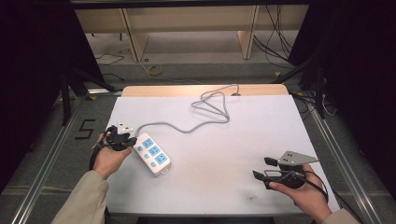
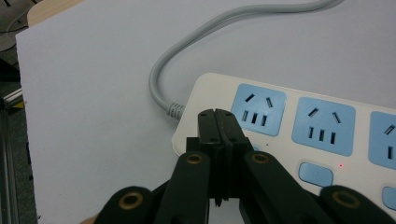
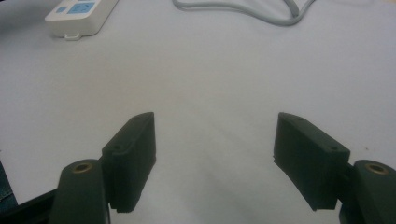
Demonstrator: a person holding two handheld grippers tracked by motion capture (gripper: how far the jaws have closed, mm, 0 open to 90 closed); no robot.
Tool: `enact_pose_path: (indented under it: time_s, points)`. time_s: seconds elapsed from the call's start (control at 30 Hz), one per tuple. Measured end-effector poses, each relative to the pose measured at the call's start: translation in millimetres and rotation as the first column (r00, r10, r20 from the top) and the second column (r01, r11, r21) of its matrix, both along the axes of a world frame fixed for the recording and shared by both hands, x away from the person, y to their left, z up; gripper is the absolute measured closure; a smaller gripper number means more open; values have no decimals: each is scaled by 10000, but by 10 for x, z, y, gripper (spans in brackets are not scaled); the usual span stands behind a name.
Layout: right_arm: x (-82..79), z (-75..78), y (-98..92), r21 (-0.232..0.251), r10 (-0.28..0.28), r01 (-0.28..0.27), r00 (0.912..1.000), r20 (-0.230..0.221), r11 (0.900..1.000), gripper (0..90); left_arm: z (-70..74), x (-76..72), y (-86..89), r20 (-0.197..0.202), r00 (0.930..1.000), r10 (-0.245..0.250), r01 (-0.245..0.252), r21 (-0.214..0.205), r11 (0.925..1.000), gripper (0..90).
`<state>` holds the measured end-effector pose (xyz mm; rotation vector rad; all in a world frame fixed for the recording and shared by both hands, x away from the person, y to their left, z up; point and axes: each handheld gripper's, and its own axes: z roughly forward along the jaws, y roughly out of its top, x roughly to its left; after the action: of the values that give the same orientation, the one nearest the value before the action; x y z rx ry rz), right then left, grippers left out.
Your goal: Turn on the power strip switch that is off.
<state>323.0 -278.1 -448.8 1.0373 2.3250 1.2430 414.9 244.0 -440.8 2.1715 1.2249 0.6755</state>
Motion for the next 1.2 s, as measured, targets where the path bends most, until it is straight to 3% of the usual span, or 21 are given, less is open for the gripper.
enact_pose_path:
  time_s: [1.2]
  points:
    - [4, -7, 4, -15, 7, -7, 10000, -29, 10000, 302, -94, 57, -146, -631, 9968, -500, 523, 355, 9980, 900]
